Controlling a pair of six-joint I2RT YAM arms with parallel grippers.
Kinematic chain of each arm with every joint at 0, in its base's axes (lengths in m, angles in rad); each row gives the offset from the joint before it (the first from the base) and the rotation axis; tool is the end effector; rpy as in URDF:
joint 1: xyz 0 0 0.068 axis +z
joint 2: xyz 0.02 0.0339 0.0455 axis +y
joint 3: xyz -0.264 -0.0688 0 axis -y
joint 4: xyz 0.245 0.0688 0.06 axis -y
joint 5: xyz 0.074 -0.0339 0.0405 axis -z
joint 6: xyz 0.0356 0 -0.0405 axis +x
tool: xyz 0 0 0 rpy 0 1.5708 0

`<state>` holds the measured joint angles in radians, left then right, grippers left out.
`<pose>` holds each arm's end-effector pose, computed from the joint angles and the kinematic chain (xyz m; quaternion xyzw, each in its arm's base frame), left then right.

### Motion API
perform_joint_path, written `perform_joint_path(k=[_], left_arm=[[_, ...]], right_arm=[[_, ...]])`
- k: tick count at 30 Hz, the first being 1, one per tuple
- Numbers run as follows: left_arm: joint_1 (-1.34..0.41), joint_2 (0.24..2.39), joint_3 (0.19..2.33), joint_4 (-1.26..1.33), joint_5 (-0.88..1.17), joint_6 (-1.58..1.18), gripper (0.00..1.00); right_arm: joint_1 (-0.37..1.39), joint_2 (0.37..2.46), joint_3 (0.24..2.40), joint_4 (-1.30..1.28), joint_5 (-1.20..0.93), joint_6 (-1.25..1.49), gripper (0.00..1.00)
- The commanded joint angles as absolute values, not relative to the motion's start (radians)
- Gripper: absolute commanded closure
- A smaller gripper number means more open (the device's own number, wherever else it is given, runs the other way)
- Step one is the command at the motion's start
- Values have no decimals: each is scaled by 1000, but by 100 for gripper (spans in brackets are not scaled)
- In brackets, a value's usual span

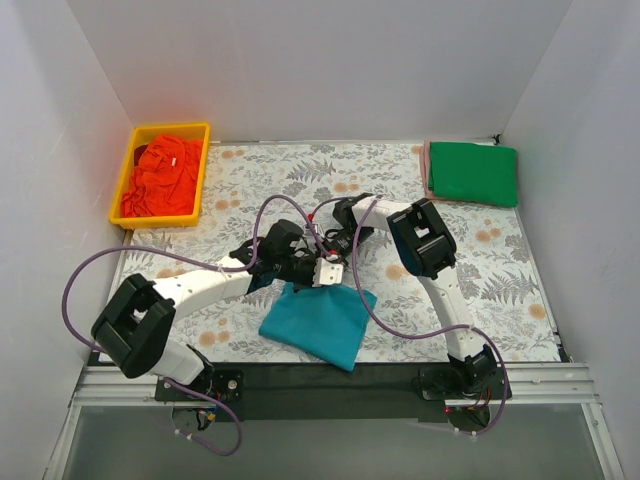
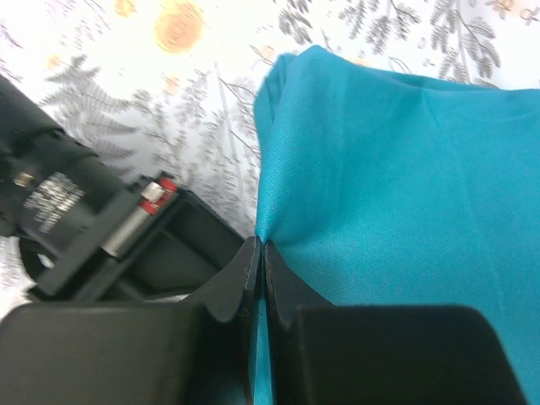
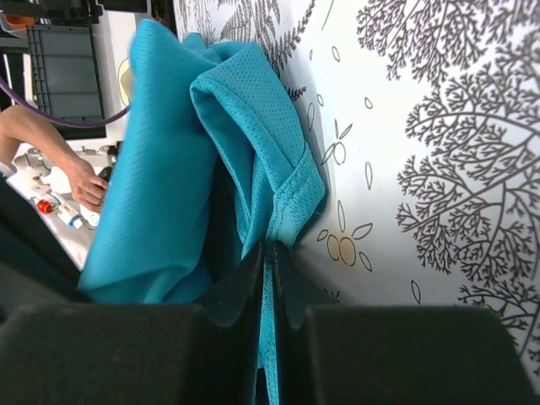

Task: Fold and stack the t-shirts
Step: Fold the tshirt

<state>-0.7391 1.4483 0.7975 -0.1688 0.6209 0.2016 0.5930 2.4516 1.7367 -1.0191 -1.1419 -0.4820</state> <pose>0.1998 -0.2102 0.1996 0.5013 0.7388 -0.3667 0.2613 0.3414 0.2691 0.0786 0.3915 -0.7429 -0.5340 0.0984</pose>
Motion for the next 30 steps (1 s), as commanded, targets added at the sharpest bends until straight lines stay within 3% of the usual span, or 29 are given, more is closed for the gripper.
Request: perform_joint_path(k=[1, 11, 13, 14, 17, 23, 30], left_arm=[[-738, 1457, 841, -140, 603, 248, 100], [-713, 1577, 821, -6, 574, 275, 100], [-709, 1594, 815, 23, 568, 273, 92], [-707, 1597, 815, 26, 566, 262, 82], [-706, 1579, 815, 9, 581, 238, 71], [-703, 1459, 819, -58, 600, 131, 62], [-580, 1310, 856, -167, 698, -219, 61]], right_arm=[[595, 2500, 1721, -1017, -1126, -515, 87], [595, 2476, 1712, -1019, -1112, -523, 87], [592, 2462, 1724, -1022, -1079, -519, 85], [591, 2456, 1732, -1022, -1060, -511, 84], [588, 2430, 1778, -1026, -923, -496, 81], [584, 2372, 1885, -1025, -619, -521, 67], [533, 2330, 2048, -1032, -503, -517, 60]])
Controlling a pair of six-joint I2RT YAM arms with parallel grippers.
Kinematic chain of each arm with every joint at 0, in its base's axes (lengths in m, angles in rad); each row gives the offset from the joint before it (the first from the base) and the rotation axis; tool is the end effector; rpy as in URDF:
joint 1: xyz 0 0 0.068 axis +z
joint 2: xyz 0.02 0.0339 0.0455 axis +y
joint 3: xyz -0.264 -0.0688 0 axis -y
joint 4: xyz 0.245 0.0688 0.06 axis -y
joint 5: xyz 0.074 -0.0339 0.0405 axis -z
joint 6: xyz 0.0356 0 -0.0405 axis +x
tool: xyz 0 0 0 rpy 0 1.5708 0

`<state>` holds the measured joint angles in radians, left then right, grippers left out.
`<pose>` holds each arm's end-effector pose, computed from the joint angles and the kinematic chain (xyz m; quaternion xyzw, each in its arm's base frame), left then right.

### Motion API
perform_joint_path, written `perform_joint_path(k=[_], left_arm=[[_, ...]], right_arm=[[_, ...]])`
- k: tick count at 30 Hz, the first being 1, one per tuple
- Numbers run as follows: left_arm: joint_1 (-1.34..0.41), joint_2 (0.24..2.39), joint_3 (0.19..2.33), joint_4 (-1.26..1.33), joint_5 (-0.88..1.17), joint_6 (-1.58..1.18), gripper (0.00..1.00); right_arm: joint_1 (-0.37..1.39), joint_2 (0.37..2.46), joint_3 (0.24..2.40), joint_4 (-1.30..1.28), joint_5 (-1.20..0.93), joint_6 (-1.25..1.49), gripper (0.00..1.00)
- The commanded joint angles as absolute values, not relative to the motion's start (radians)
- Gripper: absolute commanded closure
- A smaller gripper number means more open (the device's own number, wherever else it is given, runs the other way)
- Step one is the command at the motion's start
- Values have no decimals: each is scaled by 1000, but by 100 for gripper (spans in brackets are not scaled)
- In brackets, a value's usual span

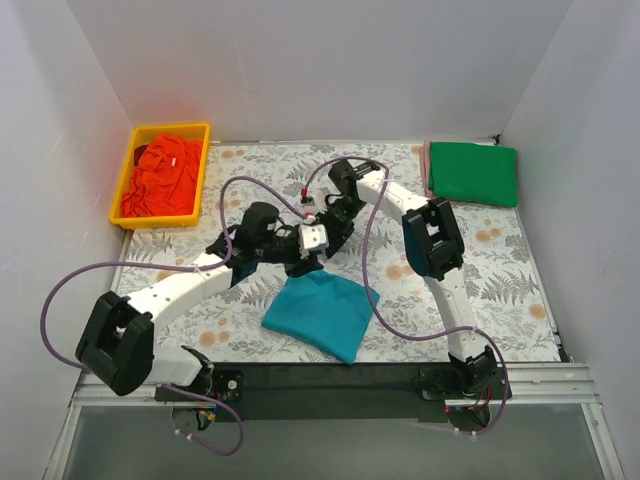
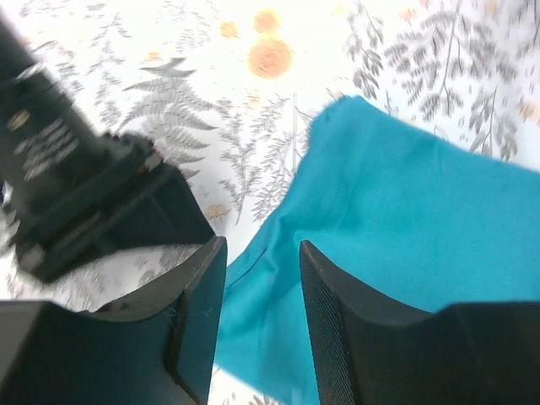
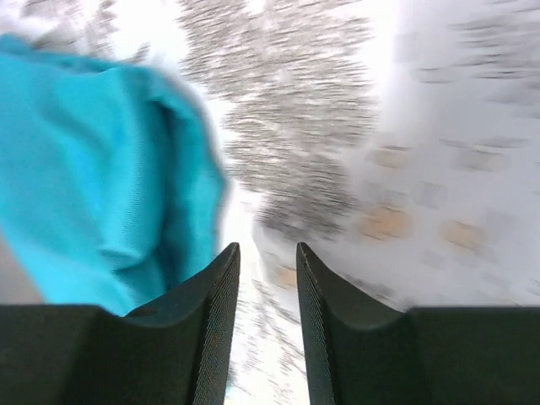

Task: Fold and stack the t-shirts
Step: Fold the tshirt

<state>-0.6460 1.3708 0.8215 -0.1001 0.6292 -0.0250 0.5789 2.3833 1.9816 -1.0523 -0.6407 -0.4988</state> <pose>0.2187 -0.1911 0.2333 0.3912 0.7690 -0.4009 0.3079 0.3839 0.2764 0.1526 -0.5020 0.8038 0.3163 0.0428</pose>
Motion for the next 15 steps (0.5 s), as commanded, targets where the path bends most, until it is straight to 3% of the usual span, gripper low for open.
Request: perform_joint_path(k=[1, 4, 8, 15], left_arm=[[-556, 1307, 868, -204, 719, -291, 60], [-445, 1341, 890, -257, 784, -417, 58], [-338, 1448, 929, -276, 816, -501, 52], [-288, 1630, 989, -290, 882, -551, 44]], right_arm=[[519, 2316, 2051, -1038, -508, -511, 57], [459, 2237, 1984, -1071, -577, -518, 51], [416, 2100, 1707, -1085, -665, -548, 49], [417, 1982, 1456, -1085, -793, -549, 44]])
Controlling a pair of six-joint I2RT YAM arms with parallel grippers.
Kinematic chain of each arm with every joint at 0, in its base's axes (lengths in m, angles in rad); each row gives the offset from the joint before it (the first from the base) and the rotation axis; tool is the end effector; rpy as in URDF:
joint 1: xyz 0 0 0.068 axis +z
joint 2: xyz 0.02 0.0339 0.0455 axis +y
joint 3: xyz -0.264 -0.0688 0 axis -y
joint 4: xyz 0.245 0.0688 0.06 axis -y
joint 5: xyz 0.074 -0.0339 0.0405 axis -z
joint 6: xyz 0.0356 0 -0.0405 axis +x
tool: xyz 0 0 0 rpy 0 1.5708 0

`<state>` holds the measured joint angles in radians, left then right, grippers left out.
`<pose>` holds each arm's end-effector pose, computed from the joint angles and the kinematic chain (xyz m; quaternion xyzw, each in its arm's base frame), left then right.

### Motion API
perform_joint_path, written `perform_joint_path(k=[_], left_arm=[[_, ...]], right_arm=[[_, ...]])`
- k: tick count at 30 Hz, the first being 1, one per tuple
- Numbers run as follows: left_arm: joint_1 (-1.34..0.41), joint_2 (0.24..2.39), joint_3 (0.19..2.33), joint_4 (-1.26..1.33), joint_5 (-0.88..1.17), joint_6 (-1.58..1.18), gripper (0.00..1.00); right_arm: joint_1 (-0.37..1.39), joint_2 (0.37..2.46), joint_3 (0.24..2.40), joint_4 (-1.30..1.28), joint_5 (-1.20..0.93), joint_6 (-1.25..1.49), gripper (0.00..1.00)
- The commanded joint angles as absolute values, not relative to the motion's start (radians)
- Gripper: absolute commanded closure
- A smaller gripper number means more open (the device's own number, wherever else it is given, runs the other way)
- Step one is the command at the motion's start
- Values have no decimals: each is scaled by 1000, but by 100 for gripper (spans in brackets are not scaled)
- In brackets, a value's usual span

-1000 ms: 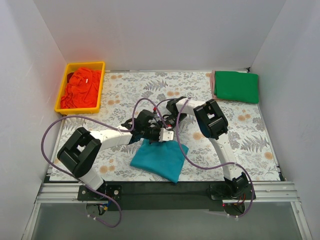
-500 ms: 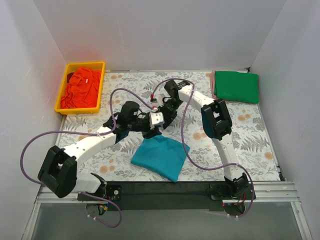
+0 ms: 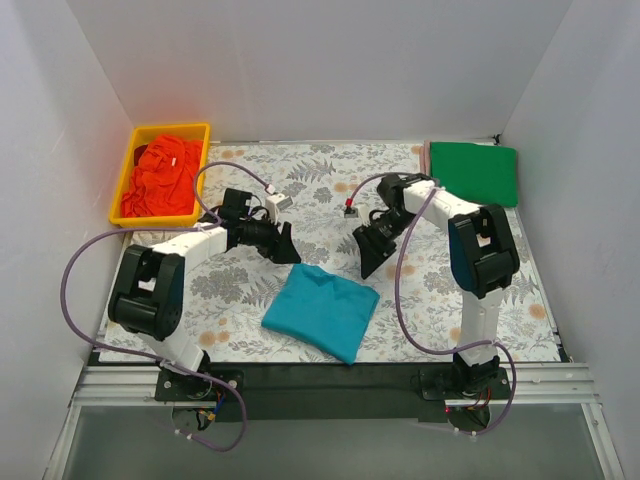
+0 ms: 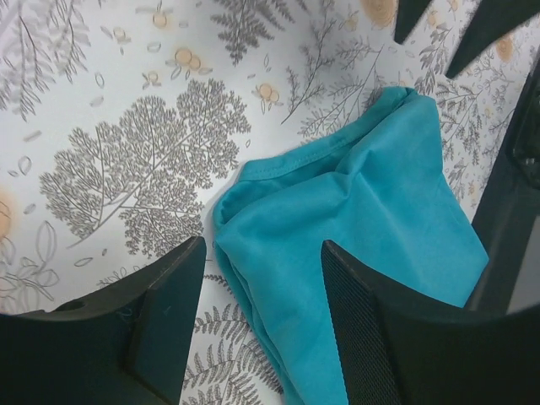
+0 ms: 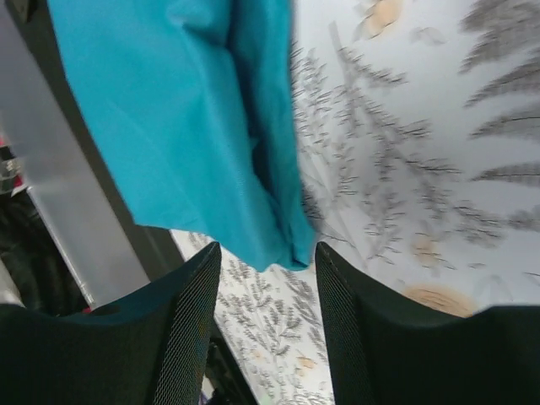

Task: Fold and stack the t-shirts
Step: Fold the tshirt

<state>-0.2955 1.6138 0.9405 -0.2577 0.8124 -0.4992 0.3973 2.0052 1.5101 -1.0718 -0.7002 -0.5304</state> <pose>0.2977 -0.1176 0.1924 0.0349 0.8801 -0.4576 0.1212 0.3375 0.1665 0.1881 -0.4209 0.8398 0.3421 0.0246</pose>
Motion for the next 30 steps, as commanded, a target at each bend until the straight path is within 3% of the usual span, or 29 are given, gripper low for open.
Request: perform_joint_path(k=[1, 6, 13, 24, 28, 30], left_arm=[[-287, 1644, 992, -290, 882, -555, 43], [-287, 1720, 1006, -285, 868, -558, 44], [-287, 1756, 1017, -273, 876, -558, 52], [-288, 1781, 1020, -272, 890, -561, 54], [-288, 1776, 1020, -271, 893, -558, 67], [-287, 1772, 1019, -268, 894, -558, 73]], right_arm=[[416, 1982, 1419, -1081, -796, -561, 43], [414, 2009, 1378, -1065, -811, -581, 41], [417, 2008, 1374, -1063, -810, -583, 52], [428, 1980, 1299, -1065, -796, -601, 53], [428, 1976, 1304, -1065, -804, -597, 64], [428, 1967, 1312, -1068, -792, -591, 65]])
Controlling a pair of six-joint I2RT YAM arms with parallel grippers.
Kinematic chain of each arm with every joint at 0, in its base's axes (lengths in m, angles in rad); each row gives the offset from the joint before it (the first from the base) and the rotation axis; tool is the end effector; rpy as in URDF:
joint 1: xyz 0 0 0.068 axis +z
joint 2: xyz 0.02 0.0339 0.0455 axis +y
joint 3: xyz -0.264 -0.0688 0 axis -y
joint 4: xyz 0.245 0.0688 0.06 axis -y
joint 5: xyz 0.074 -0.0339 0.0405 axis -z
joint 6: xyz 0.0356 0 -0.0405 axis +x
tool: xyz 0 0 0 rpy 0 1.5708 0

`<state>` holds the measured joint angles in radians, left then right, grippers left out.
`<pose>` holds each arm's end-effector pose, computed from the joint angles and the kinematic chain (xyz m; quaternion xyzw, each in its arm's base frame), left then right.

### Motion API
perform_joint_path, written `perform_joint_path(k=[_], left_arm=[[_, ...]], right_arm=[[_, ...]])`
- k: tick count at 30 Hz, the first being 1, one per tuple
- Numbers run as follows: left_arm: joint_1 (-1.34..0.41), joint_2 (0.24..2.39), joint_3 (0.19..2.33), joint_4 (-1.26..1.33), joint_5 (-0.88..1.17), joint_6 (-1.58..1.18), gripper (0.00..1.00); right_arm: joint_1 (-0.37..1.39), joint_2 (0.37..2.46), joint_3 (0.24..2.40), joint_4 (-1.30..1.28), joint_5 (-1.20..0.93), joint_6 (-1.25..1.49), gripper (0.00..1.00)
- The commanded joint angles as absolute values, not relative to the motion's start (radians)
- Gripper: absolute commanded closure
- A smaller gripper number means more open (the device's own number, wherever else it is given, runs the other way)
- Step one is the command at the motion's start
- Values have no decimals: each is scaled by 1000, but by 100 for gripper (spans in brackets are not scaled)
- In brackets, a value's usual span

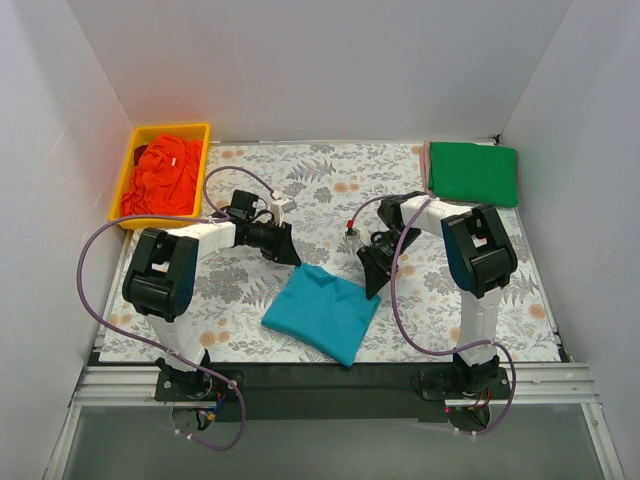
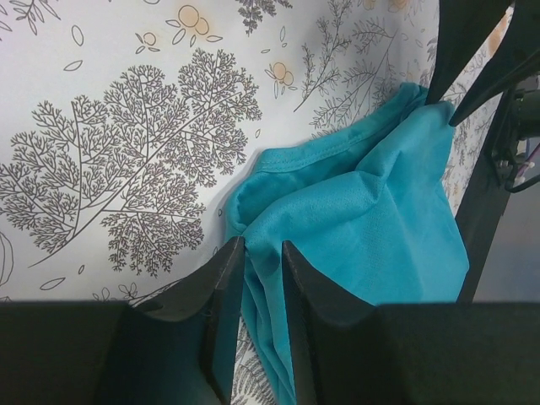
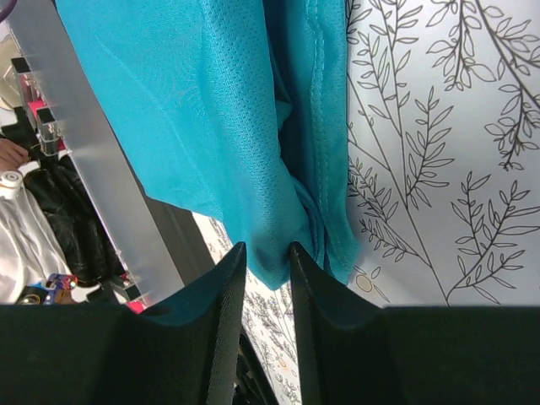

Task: Fold and stack the t-shirts
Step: Fold the tshirt

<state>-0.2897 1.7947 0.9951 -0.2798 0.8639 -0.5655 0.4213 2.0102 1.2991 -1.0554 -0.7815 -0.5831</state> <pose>0.3164 -0.1226 0.1514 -0.0202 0.8865 -0.4611 0.0326 0.2980 0.1610 0.1406 0.4103 -0.8245 -0.3851 0.0594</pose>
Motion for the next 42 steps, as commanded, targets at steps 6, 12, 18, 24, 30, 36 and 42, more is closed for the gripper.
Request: perform_joint_path(k=[6, 12, 18, 24, 30, 36, 42], left_arm=[[-287, 1775, 1014, -252, 908, -569, 88], [-288, 1769, 1009, -221, 884, -586, 100], [-288, 1764, 986, -195, 795, -586, 100], [-288, 1792, 992, -146, 779, -610, 100], [-288, 1838, 1012, -114, 721, -637, 100], [-281, 1832, 1005, -69, 632, -656, 100], [-256, 1845, 1041, -51, 620, -687, 100]], right_arm=[[428, 1954, 1330, -1088, -761, -584, 76], [428, 1950, 1327, -1104, -732, -586, 99], [428, 1902, 1307, -1134, -673, -589, 99], [425, 1942, 1282, -1076, -566, -586, 99], [422, 2092, 1434, -993, -411, -540, 99], [416, 2200, 1670, -989, -298, -522, 99], [411, 2209, 1767, -976, -218, -511, 90]])
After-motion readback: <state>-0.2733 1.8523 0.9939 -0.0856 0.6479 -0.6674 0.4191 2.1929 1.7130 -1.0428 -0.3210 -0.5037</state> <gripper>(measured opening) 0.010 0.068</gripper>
